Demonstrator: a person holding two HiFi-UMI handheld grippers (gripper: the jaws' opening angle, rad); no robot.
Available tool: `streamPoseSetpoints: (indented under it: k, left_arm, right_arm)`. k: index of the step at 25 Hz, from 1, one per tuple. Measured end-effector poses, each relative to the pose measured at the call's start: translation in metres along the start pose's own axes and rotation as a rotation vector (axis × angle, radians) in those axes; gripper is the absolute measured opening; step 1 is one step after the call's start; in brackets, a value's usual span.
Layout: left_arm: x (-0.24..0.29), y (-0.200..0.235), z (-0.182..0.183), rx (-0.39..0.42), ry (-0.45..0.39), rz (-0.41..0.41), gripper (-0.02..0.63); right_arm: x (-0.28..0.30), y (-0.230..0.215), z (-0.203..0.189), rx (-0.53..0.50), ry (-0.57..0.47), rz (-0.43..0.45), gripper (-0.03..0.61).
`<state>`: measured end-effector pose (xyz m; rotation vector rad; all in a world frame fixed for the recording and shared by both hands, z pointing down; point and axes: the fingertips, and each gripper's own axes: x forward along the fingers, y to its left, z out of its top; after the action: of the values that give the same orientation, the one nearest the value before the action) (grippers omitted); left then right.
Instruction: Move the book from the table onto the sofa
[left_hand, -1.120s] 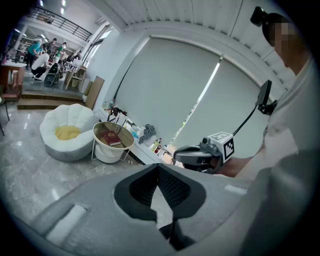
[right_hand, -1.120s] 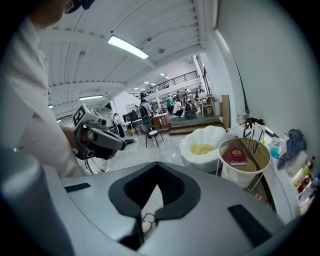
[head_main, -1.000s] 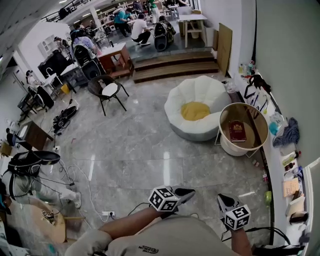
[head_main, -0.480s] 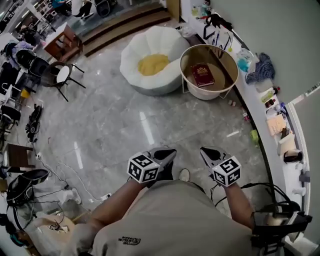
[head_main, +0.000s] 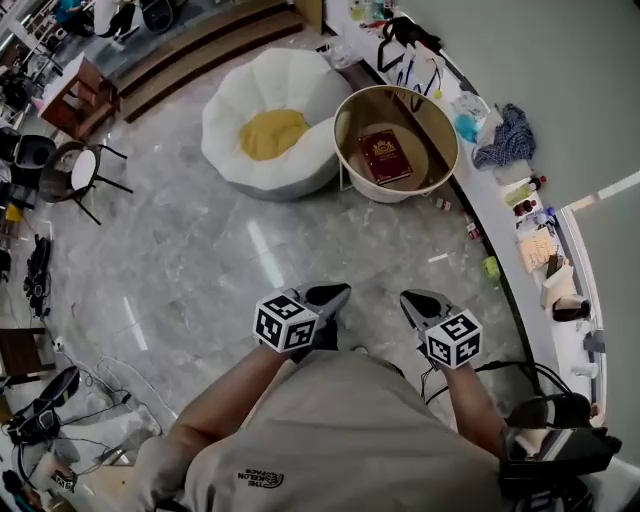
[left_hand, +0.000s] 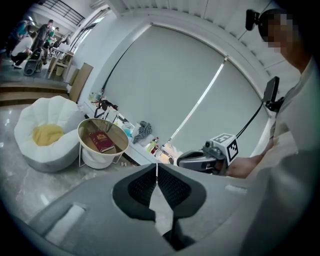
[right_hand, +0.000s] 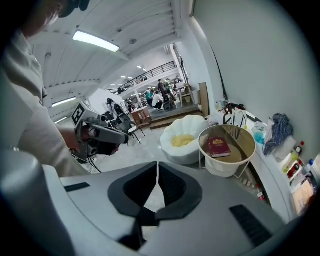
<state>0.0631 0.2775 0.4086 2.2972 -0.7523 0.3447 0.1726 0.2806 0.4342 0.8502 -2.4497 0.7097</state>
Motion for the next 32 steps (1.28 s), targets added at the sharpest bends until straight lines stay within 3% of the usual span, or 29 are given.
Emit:
streamPoseSetpoints:
  k: [4, 6, 9, 17, 24, 32]
  left_arm:
    - [0.000, 0.046, 0.035, 0.042, 0.035, -0.046, 0.009]
    - [-0.003, 0.072, 0.044, 0.054, 0.065, -0.063, 0.015]
    - [-0.001, 0.111, 0.058, 0.072, 0.101, -0.050, 0.038]
    - [0.029, 0.174, 0.090, -0.019, 0.093, -0.036, 0.083]
    - [0.088, 0.234, 0.110, -0.063, 0.155, 0.029, 0.085]
    - [0.192, 0.312, 0.134, -0.223, 0.246, 0.052, 0.116]
  right_arm:
    - [0.043, -0.020, 0.047, 0.016, 0.007, -0.046, 0.035]
    - [0.065, -0.023, 0.062, 0.035, 0.012, -0.063, 0.100]
    - [0.092, -0.029, 0.083, 0.040, 0.024, -0.074, 0.101]
    - [0.137, -0.082, 0.107, 0.068, 0.077, -0.100, 0.101]
    - [0.183, -0.177, 0.119, 0.154, 0.072, -0.096, 0.101]
    - [0.261, -0.331, 0.112, 0.207, 0.181, -0.077, 0.109]
